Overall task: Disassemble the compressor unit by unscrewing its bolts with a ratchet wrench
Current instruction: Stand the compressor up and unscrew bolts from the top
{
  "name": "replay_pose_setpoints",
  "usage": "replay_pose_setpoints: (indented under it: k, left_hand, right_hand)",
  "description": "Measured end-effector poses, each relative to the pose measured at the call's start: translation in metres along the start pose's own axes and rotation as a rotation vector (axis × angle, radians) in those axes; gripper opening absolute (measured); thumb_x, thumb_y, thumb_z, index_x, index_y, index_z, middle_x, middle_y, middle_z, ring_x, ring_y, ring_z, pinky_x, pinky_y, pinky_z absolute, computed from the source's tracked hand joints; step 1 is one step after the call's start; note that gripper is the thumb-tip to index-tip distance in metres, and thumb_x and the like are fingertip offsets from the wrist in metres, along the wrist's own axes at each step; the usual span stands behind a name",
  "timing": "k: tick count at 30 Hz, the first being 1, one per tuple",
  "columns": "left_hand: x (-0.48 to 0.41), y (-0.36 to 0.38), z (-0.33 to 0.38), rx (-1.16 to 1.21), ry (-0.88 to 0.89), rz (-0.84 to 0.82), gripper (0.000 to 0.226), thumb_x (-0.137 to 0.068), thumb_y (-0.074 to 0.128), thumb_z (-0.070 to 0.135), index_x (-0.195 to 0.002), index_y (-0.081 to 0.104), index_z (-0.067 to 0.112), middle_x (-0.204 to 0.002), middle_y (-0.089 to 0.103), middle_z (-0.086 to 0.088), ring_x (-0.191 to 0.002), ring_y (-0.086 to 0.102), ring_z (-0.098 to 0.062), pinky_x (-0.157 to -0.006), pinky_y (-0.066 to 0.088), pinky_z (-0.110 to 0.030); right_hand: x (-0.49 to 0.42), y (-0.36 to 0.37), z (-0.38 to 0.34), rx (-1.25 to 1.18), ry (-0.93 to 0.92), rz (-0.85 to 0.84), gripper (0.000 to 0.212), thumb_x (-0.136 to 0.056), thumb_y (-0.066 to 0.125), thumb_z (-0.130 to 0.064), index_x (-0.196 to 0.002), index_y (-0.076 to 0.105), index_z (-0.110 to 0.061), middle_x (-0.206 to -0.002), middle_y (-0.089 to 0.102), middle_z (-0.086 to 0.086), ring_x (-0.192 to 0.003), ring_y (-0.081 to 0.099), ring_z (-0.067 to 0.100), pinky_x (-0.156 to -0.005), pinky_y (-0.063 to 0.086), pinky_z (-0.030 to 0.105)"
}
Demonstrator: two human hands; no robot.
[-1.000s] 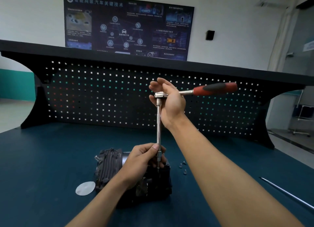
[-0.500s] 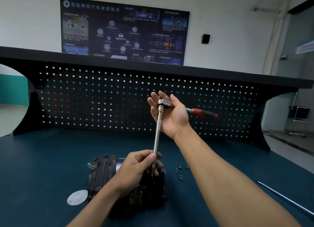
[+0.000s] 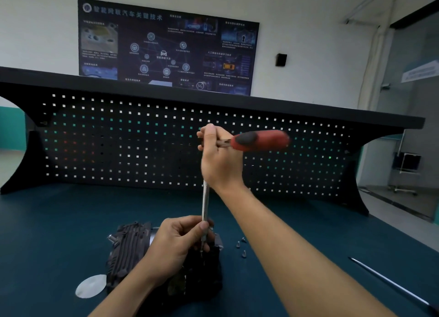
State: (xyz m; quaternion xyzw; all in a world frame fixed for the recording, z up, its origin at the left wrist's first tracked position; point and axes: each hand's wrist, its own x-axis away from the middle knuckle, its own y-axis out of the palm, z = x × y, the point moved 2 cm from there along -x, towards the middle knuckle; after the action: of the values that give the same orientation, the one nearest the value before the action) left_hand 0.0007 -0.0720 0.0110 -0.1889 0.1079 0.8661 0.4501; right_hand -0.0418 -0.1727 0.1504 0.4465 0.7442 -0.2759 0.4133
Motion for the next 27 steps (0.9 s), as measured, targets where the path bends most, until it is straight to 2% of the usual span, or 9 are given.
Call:
replay_pose_setpoints:
  k: [3,7,9,11,15,18,20,23,27]
  left_hand:
    - [0.001,0.0,0.001,-0.01,0.015,0.007,0.027,-0.084,0.066,0.029,-0.097,0.076,0.007,-0.084,0.074,-0.017,-0.065,0.067,-0.025,-0.061,0.052,-0.026]
    - [0.0,-0.001,0.0,-0.041,0.002,0.042,0.027,-0.081,0.068,0.031,-0.096,0.078,0.011,-0.085,0.075,-0.014,-0.066,0.068,-0.025,-0.063,0.055,-0.028]
    - [0.001,0.0,-0.001,-0.048,0.005,0.05,0.028,-0.08,0.069,0.031,-0.098,0.078,0.011,-0.086,0.076,-0.013,-0.067,0.069,-0.026,-0.064,0.056,-0.028]
    - [0.001,0.0,-0.001,-0.037,0.001,0.059,0.029,-0.079,0.071,0.03,-0.098,0.078,0.01,-0.087,0.076,-0.014,-0.067,0.069,-0.026,-0.064,0.056,-0.027]
    - [0.0,0.0,0.001,-0.005,-0.038,0.046,0.03,-0.076,0.072,0.03,-0.098,0.077,0.009,-0.086,0.076,-0.015,-0.065,0.068,-0.022,-0.061,0.054,-0.024]
    - [0.0,0.0,0.002,-0.024,-0.05,-0.015,0.032,-0.081,0.068,0.034,-0.101,0.074,0.01,-0.087,0.075,-0.014,-0.069,0.068,-0.021,-0.064,0.054,-0.025]
    - [0.001,0.0,0.002,-0.013,-0.058,-0.055,0.033,-0.086,0.063,0.034,-0.105,0.072,0.008,-0.088,0.074,-0.015,-0.071,0.068,-0.022,-0.067,0.054,-0.025]
    - [0.001,0.0,0.002,0.032,-0.09,-0.095,0.035,-0.092,0.053,0.032,-0.111,0.069,0.006,-0.092,0.073,-0.016,-0.074,0.066,-0.023,-0.068,0.053,-0.027]
    - [0.001,0.002,0.004,0.077,-0.111,-0.141,0.04,-0.093,0.049,0.031,-0.116,0.066,0.003,-0.095,0.073,-0.017,-0.074,0.065,-0.021,-0.066,0.05,-0.025]
  right_hand:
    - [0.006,0.001,-0.013,0.167,-0.166,0.014,0.031,-0.105,0.044,-0.025,-0.086,0.065,-0.013,-0.066,0.06,-0.004,-0.062,0.059,0.013,-0.063,0.053,0.039]
    - [0.009,0.005,-0.029,0.428,-0.376,0.087,0.021,-0.098,0.051,-0.011,-0.107,0.069,-0.007,-0.092,0.072,0.005,-0.081,0.065,0.027,-0.071,0.051,0.041]
    - [0.009,0.01,-0.032,0.532,-0.407,0.05,0.029,-0.092,0.054,-0.003,-0.117,0.068,-0.006,-0.105,0.073,0.005,-0.092,0.064,0.027,-0.076,0.048,0.042]
    - [0.009,0.014,-0.033,0.51,-0.38,-0.005,0.033,-0.091,0.052,-0.001,-0.119,0.068,-0.007,-0.112,0.072,0.005,-0.099,0.062,0.026,-0.081,0.048,0.044]
    - [0.006,0.011,-0.027,0.181,-0.17,-0.057,0.028,-0.093,0.05,-0.002,-0.11,0.072,-0.006,-0.104,0.072,0.004,-0.095,0.063,0.019,-0.082,0.052,0.038]
    - [0.004,0.007,-0.017,-0.234,0.101,-0.079,0.021,-0.093,0.054,-0.003,-0.099,0.073,-0.011,-0.088,0.069,-0.01,-0.078,0.061,0.002,-0.073,0.05,0.02]
    - [0.002,0.005,-0.012,-0.445,0.275,-0.122,0.023,-0.099,0.051,-0.005,-0.101,0.073,-0.013,-0.091,0.071,-0.011,-0.079,0.062,-0.005,-0.07,0.049,0.016]
    - [0.0,0.0,-0.004,-0.793,0.482,-0.174,0.028,-0.104,0.044,-0.01,-0.104,0.071,-0.018,-0.105,0.074,-0.002,-0.103,0.066,0.011,-0.077,0.052,0.029]
    - [0.0,-0.011,0.004,-1.183,0.699,-0.228,0.031,-0.104,0.04,-0.024,-0.11,0.068,-0.014,-0.113,0.073,0.003,-0.109,0.069,0.024,-0.075,0.054,0.031]
